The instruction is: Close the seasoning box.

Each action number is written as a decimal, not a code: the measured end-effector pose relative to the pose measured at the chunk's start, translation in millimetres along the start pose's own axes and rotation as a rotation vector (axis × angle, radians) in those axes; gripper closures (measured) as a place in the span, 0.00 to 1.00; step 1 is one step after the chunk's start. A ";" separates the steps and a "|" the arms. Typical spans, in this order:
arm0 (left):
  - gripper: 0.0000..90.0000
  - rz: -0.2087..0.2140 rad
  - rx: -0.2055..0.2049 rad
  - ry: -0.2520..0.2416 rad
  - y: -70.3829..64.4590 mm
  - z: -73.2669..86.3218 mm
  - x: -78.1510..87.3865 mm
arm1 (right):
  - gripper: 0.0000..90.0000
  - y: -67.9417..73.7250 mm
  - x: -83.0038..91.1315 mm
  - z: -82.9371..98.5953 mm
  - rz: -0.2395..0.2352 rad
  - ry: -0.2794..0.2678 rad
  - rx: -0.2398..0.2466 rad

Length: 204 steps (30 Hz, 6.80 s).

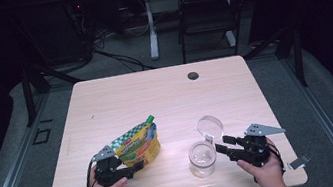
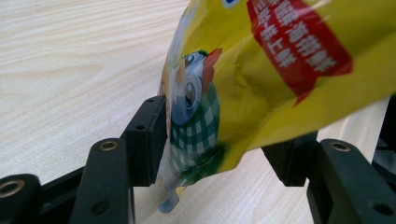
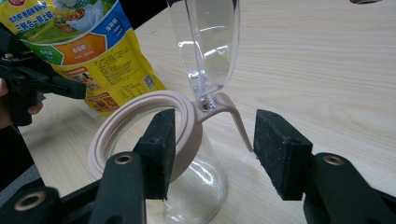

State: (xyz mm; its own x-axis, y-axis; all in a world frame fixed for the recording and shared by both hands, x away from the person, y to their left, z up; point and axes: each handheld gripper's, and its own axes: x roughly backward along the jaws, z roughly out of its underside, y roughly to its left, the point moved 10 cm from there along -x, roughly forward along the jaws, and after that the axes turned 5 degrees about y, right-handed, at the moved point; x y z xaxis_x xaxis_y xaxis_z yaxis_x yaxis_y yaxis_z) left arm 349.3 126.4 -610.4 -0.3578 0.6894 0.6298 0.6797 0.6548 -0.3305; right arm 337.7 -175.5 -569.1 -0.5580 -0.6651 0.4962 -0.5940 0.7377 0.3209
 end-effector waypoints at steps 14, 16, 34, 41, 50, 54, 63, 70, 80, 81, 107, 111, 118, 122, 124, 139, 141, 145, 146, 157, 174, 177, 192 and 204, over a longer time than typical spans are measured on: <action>0.48 -0.010 -0.019 0.012 4.6 0.9 -12.5 | 0.54 -0.3 1.8 2.6 0.010 0.002 -0.003; 0.47 -0.007 -0.019 0.012 5.0 0.8 -13.6 | 0.54 -0.2 2.1 2.9 0.010 0.000 -0.004; 0.46 -0.016 -0.035 0.022 8.0 4.2 -30.4 | 0.54 -0.7 5.8 6.0 0.016 0.003 -0.004; 0.46 -0.036 -0.041 0.006 6.9 7.3 -37.3 | 0.54 -0.1 5.5 6.4 0.014 0.009 0.002; 0.42 -0.069 -0.050 -0.019 6.4 5.9 -40.6 | 0.54 0.8 4.5 6.5 0.012 0.005 -0.002; 0.42 -0.076 -0.038 -0.026 5.3 6.2 -43.8 | 0.54 0.3 4.3 6.9 0.016 0.008 -0.001; 0.46 -0.067 -0.039 -0.025 4.7 6.0 -45.0 | 0.54 1.0 2.8 7.4 0.013 0.009 -0.004; 0.49 -0.080 -0.039 -0.029 6.3 4.4 -45.2 | 0.54 1.5 1.7 7.7 0.010 0.008 -0.005; 0.59 -0.096 -0.017 -0.052 8.8 2.0 -44.4 | 0.54 0.7 2.0 7.7 0.013 0.008 -0.005; 0.60 -0.096 -0.017 -0.052 8.8 2.0 -44.4 | 0.54 0.7 2.0 7.7 0.013 0.008 -0.005; 0.66 -0.079 0.001 -0.081 12.0 -5.5 -33.0 | 0.54 1.2 3.1 7.5 0.013 0.010 0.005; 0.66 -0.083 -0.016 -0.077 10.5 -7.7 -28.8 | 0.54 1.5 3.6 7.0 0.012 0.007 0.005; 0.66 -0.093 -0.046 -0.079 5.8 -11.2 -25.1 | 0.54 1.3 4.0 6.6 0.011 0.005 0.007; 0.66 -0.093 -0.055 -0.082 4.0 -12.5 -23.2 | 0.54 1.4 4.2 6.6 0.014 0.005 0.011; 0.66 -0.111 -0.076 -0.072 3.5 -13.1 -20.8 | 0.54 1.3 4.5 6.6 0.015 0.007 0.014; 0.66 -0.258 -0.217 -0.048 0.5 -20.4 -9.8 | 0.60 1.8 11.4 2.9 0.064 -0.034 0.087; 0.66 -0.277 -0.237 -0.037 0.7 -21.1 -8.6 | 0.62 3.3 13.0 2.3 0.078 -0.043 0.099; 0.66 -0.313 -0.271 -0.037 0.8 -23.1 -6.7 | 0.62 6.6 17.0 0.5 0.067 -0.055 0.096; 0.66 -0.313 -0.271 -0.037 0.8 -23.1 -6.7 | 0.62 6.6 17.0 0.5 0.067 -0.055 0.096; 0.66 -0.387 -0.381 -0.016 -5.3 -26.4 -4.4 | 0.62 31.1 30.9 -11.4 0.077 -0.133 0.221; 0.66 -0.501 -0.540 0.053 -13.7 -22.8 -8.9 | 0.72 44.2 23.1 -7.7 0.042 -0.113 0.220; 0.66 -0.512 -0.546 0.054 -13.0 -22.8 -8.9 | 0.72 46.1 20.7 -7.2 0.037 -0.111 0.222; 0.66 -0.544 -0.583 0.064 -13.5 -23.2 -8.6 | 0.72 47.0 16.8 -5.5 0.041 -0.100 0.230; 0.66 -0.607 -0.655 0.061 -15.3 -31.1 -6.0 | 0.70 53.6 13.3 -5.3 0.033 -0.100 0.243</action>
State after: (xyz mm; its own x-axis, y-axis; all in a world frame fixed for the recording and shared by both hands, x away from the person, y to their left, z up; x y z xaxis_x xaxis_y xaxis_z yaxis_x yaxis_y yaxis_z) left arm 360.9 102.5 -587.3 -0.7531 0.2521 0.6077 0.6202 0.5805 0.5277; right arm 301.6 -144.1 -541.0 -0.6269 -0.6582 0.4168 -0.6893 0.7180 0.0971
